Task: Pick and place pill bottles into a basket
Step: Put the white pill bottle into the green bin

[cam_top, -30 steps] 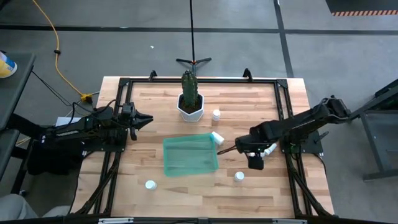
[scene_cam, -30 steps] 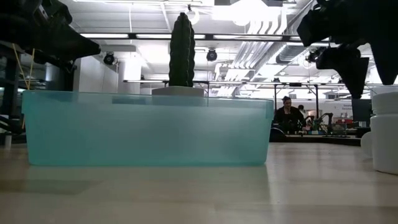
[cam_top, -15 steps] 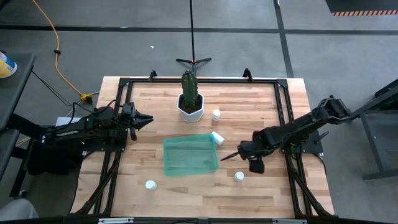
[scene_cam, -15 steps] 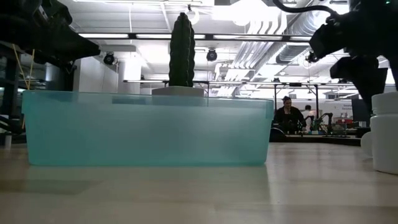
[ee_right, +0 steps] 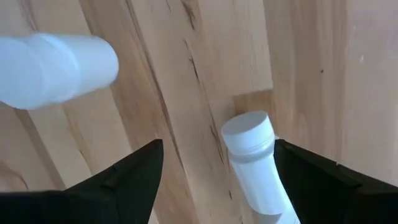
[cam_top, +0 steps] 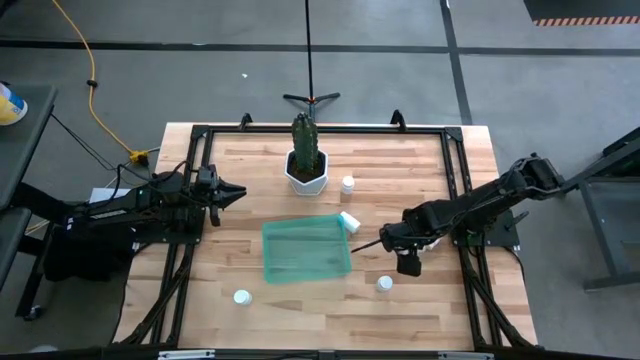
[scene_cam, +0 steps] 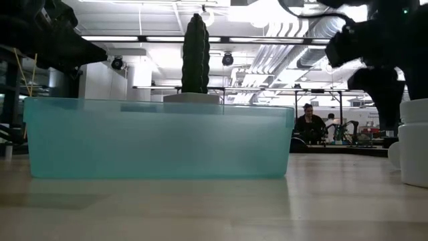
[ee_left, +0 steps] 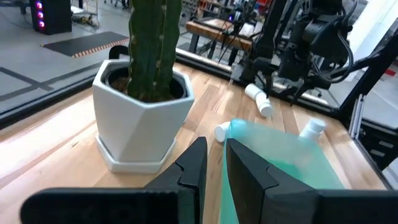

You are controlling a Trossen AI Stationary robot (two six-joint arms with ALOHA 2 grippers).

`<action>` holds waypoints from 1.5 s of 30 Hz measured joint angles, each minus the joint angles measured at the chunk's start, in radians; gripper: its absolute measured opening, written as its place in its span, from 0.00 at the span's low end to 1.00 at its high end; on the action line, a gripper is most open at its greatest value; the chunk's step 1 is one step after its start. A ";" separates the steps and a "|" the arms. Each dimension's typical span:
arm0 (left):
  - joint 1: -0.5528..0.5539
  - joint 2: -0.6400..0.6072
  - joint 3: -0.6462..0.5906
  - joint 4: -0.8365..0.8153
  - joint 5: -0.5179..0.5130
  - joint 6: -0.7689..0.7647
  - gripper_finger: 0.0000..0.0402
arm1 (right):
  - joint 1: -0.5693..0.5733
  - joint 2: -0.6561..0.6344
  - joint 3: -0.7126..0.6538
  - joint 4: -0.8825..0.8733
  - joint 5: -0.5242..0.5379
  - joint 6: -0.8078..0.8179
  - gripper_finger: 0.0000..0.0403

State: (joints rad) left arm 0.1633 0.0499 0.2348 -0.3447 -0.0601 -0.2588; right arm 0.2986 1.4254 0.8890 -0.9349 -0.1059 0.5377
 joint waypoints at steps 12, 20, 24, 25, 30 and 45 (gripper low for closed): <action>0.000 0.000 0.000 -0.033 0.000 0.000 0.24 | -0.034 0.000 -0.064 0.023 -0.029 -0.050 0.73; 0.000 0.000 0.000 -0.033 0.000 0.000 0.24 | -0.079 0.000 -0.106 0.082 -0.054 -0.112 0.73; 0.000 0.000 0.000 -0.033 0.000 0.000 0.24 | -0.097 0.000 -0.128 0.117 -0.073 -0.132 0.73; 0.000 0.000 0.000 -0.033 0.000 0.000 0.24 | -0.098 0.000 -0.131 0.127 -0.078 -0.138 0.73; 0.000 0.000 0.000 -0.033 0.000 0.000 0.24 | -0.098 0.000 -0.137 0.141 -0.084 -0.166 0.73; 0.000 0.000 0.000 -0.033 0.000 0.000 0.24 | -0.098 0.122 -0.135 0.210 -0.145 -0.207 0.73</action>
State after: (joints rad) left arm 0.1635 0.0501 0.2348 -0.3779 -0.0605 -0.2584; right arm 0.2005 1.5470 0.7540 -0.7251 -0.2511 0.3309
